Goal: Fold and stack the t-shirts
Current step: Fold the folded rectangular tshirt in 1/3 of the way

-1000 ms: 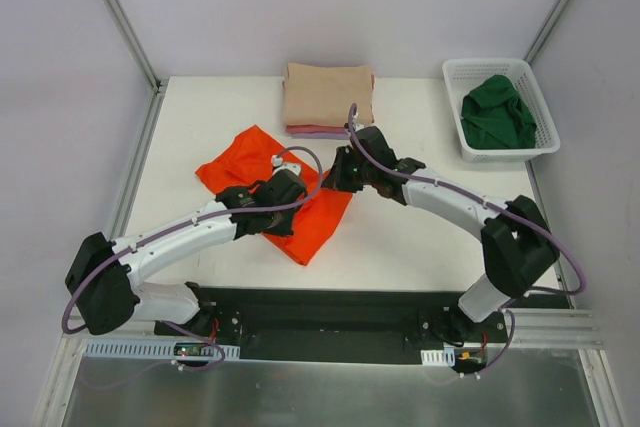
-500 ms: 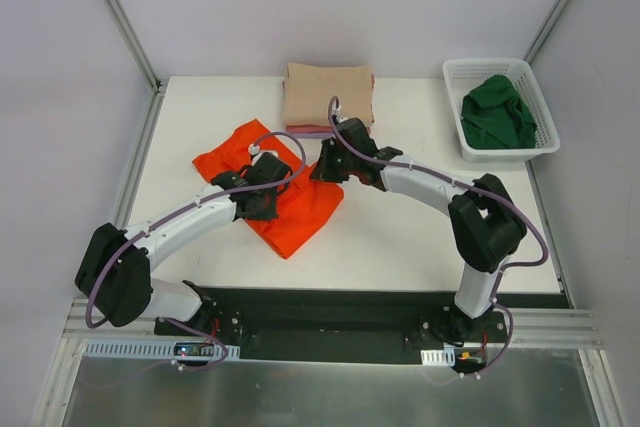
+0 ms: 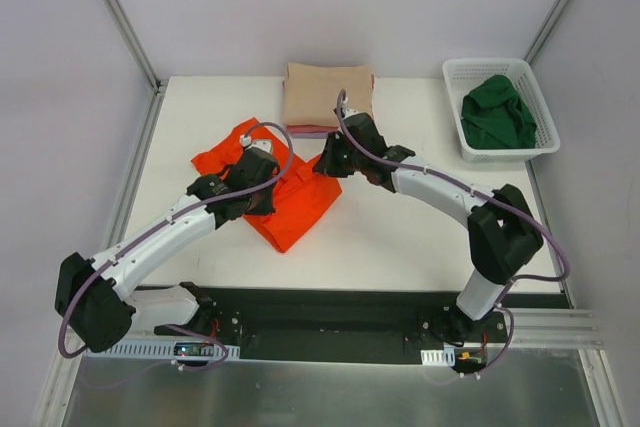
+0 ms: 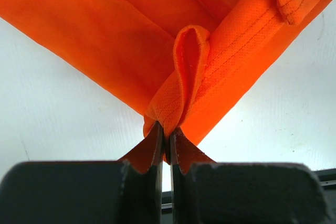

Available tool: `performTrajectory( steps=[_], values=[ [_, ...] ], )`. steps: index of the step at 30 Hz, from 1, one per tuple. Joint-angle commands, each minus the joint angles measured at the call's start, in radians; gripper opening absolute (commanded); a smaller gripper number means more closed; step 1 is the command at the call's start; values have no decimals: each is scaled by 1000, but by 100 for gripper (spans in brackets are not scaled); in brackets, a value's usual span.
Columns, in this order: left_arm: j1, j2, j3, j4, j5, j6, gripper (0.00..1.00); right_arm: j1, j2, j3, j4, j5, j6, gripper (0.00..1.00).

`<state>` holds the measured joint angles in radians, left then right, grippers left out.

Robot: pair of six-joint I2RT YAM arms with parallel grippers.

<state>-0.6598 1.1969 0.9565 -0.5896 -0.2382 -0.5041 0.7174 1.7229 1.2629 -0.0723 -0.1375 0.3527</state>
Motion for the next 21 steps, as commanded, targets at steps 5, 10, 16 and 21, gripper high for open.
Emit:
performTrajectory(
  steps=[5, 10, 16, 21],
  values=[
    [15, 3, 30, -19, -75, 21, 0, 2, 42, 108, 6, -42, -15, 0],
    [72, 91, 57, -19, -139, 26, 0, 1, 135, 182, 20, -8, -15, 0],
    [118, 220, 111, -23, -147, 35, 0, -1, 259, 265, 26, 13, -14, 0],
    [161, 302, 146, -23, -142, 22, 0, -1, 345, 289, 68, 53, 8, 0]
  ],
)
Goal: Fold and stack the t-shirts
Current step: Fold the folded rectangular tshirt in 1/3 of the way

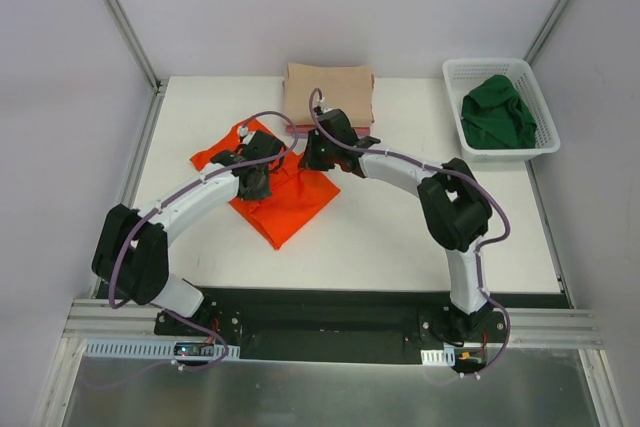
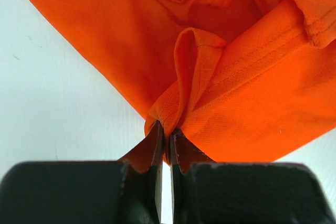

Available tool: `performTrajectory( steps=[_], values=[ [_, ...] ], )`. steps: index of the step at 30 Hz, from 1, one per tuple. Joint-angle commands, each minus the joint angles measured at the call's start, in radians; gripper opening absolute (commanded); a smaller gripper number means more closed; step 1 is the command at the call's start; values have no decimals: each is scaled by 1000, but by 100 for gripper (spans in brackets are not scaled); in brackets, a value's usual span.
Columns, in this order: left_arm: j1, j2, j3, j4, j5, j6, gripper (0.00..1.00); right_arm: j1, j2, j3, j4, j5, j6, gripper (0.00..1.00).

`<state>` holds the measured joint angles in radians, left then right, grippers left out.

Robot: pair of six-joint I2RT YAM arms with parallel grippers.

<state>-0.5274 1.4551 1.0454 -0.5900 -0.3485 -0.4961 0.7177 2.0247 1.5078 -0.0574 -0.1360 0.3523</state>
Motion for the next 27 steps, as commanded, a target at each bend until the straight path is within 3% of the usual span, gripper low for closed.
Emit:
performTrajectory(
  steps=[1, 5, 8, 10, 11, 12, 13, 17, 18, 19, 22, 27],
  values=[
    [35, 56, 62, -22, -37, 13, 0, -1, 54, 42, 80, 61, 8, 0],
    [55, 117, 87, -22, -33, 11, 0, -6, 98, 60, 117, 59, 10, 1],
    [63, 152, 103, -22, -56, 17, 11, -7, 129, 91, 131, 26, 5, 2],
    [70, 165, 119, -22, -75, 16, 21, -14, 140, 117, 130, -2, 8, 16],
    [75, 166, 134, -27, -82, 10, 23, -14, 143, 139, 116, -22, -2, 28],
    [78, 165, 149, -39, -72, 7, 32, -15, 147, 170, 79, -39, -13, 37],
    [78, 157, 168, -42, -67, 10, 51, -15, 149, 202, 30, -48, -30, 43],
    [78, 71, 182, -56, -49, -18, 80, -17, 76, 181, -5, -71, -49, 61],
    [78, 41, 170, -54, -35, -25, 93, -21, 50, 155, -5, -80, -49, 71],
    [78, 13, 156, -54, -26, -36, 99, -26, 26, 134, -5, -92, -49, 77],
    [78, -62, 99, -45, 32, -59, 99, -34, -33, 51, -4, -137, -42, 85],
    [78, -130, -31, 48, 203, -67, 99, -35, -57, -43, 91, -272, -10, 86]
  ],
)
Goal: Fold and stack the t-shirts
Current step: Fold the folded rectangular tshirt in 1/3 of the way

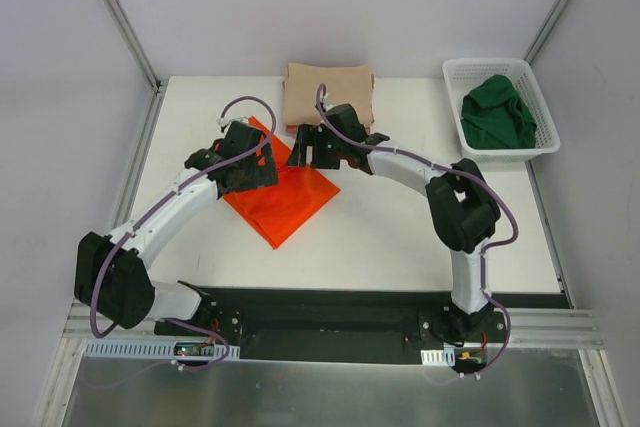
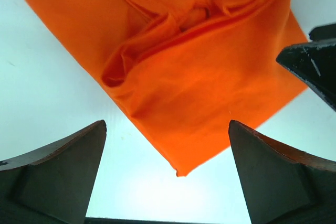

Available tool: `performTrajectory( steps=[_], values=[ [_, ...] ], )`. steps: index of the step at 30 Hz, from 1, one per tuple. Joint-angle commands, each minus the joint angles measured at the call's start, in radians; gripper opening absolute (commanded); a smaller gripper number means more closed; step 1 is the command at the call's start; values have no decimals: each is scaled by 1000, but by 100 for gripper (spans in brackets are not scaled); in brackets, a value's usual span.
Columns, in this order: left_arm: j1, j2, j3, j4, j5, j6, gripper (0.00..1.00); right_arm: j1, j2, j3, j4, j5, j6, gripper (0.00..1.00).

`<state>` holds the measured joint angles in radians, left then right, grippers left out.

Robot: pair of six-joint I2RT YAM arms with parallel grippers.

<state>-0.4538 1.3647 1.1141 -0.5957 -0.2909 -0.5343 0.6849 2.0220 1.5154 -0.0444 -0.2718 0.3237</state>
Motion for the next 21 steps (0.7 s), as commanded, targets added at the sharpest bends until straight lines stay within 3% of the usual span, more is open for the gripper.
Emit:
performTrajectory(
  steps=[1, 2, 11, 21],
  values=[
    [4, -50, -127, 80, 154, -36, 99, -4, -42, -46, 98, -171, 28, 92],
    [4, -59, -155, 100, 154, -45, 99, -4, -25, -31, 106, -193, 29, 96],
    [36, -55, -276, 361, 177, -108, 99, -7, 182, 189, 74, -199, -2, 96],
    [119, 123, -250, 375, 134, -110, 99, -8, 429, 511, 81, -185, -11, 96]
  ],
)
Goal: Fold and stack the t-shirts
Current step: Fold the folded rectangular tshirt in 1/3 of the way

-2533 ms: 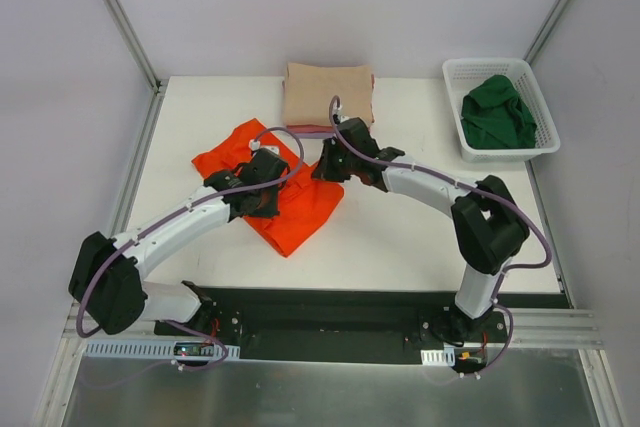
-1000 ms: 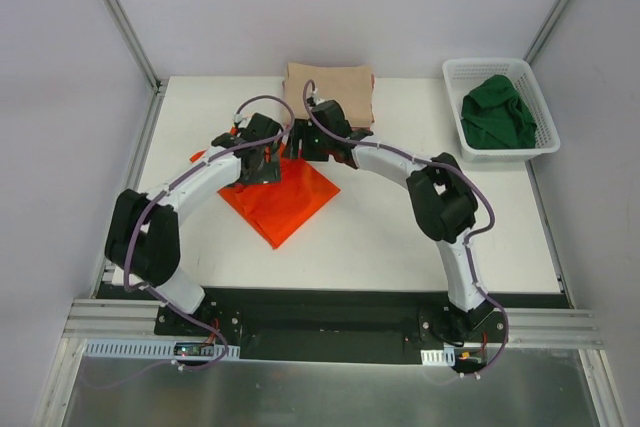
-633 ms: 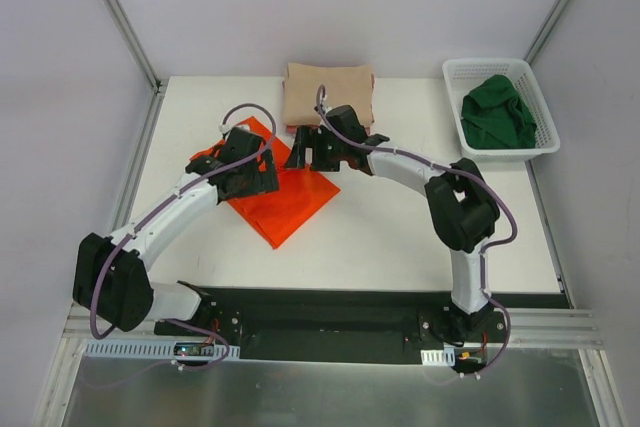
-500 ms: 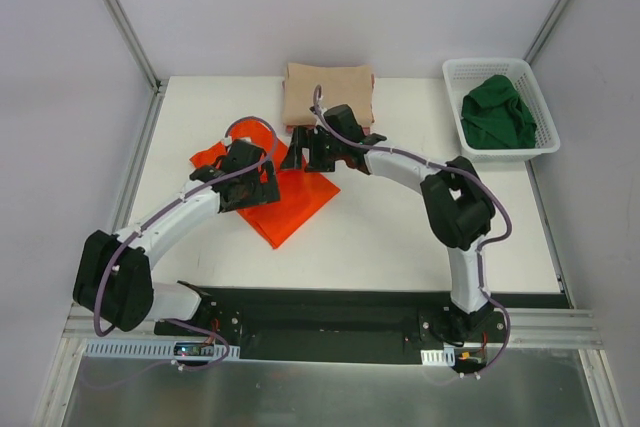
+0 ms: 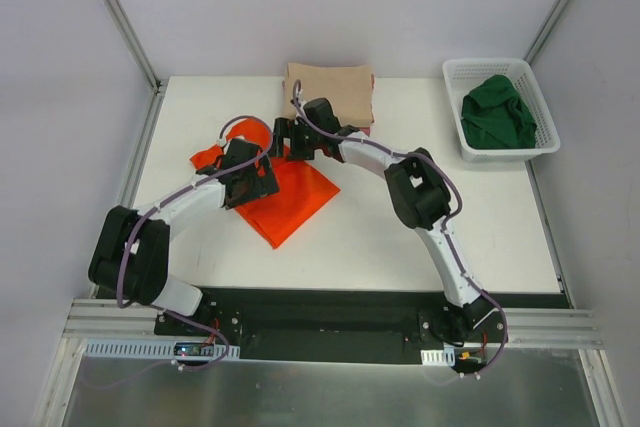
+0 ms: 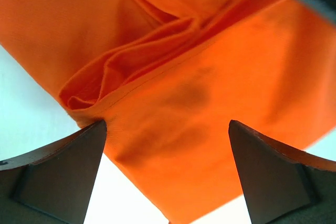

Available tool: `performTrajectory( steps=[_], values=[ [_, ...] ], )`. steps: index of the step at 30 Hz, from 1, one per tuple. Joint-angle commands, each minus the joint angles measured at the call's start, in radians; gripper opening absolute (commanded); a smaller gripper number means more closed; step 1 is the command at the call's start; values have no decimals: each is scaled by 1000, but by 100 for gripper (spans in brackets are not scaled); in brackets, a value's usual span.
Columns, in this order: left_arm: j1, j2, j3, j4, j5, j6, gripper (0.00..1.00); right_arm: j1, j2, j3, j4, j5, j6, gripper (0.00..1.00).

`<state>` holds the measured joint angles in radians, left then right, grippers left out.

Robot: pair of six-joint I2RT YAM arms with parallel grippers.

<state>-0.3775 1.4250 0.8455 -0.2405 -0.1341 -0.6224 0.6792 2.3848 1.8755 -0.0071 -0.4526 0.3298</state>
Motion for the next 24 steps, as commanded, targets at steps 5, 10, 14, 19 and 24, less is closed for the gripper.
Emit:
performTrajectory(
  steps=[5, 10, 14, 19, 24],
  values=[
    [72, 87, 18, 9, -73, -30, 99, -6, 145, 273, 78, -1, -6, 96],
    [74, 77, 66, -51, -79, -22, 99, -26, 100, 254, 79, -4, 9, 96],
    [68, -36, 50, -60, -1, -5, 99, -55, -39, 122, 81, 24, 25, 96],
    [25, -266, -54, -77, 60, -20, 99, -101, -281, -197, 193, 66, 34, 96],
    [-131, -425, -134, -82, 96, 15, 99, -124, -504, -507, 225, 63, 25, 96]
  ],
)
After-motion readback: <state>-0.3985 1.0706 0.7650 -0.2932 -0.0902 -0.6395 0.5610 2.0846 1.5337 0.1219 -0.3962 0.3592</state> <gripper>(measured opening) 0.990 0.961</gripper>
